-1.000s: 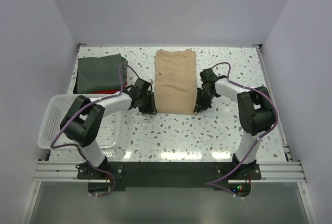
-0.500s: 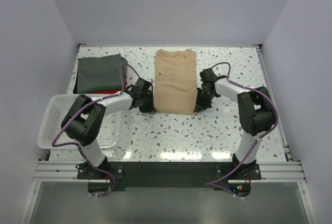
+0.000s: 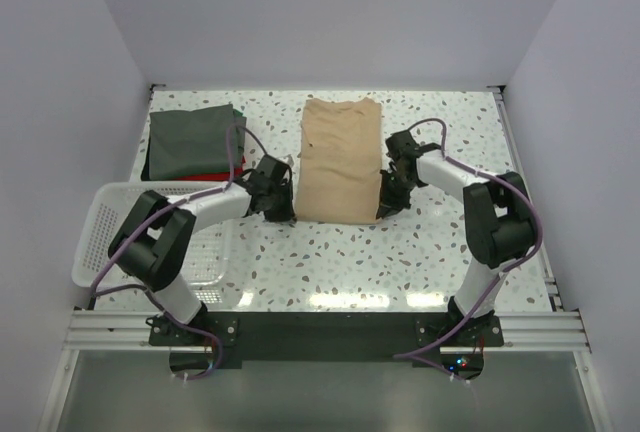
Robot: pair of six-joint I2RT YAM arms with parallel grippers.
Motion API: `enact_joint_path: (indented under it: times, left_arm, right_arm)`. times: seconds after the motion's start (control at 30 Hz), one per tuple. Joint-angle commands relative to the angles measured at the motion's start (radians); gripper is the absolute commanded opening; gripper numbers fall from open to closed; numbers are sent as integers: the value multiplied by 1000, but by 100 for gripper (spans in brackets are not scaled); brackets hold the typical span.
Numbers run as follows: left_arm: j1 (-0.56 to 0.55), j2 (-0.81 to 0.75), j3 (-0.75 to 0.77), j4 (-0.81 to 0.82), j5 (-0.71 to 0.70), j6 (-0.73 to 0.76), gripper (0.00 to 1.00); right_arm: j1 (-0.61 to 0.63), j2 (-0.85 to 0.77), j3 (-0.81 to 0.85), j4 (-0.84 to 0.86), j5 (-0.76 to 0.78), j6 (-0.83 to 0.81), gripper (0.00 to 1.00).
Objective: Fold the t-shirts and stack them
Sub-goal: Fold the tshirt
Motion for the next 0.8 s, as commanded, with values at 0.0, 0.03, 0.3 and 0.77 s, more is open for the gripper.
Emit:
enact_joint_path:
  times: [0.0,0.03,0.3,0.77]
  left_arm:
    - [-11,-84,-32,-18,23,-4,0]
    - [-18,-96,-35,-23,31,-7,0]
    - [-38,-248,-92,-93,97,-42,0]
    - [-74,-584,-109,-397,172,-83,0]
  right_arm:
    - [2,-40,30,-71,23,-26,0]
    - [5,-41,29,-88,21,-27,0]
    - [42,-150,-30,-168,39,-23,0]
    - [199,-540,-174,-404,64,141,0]
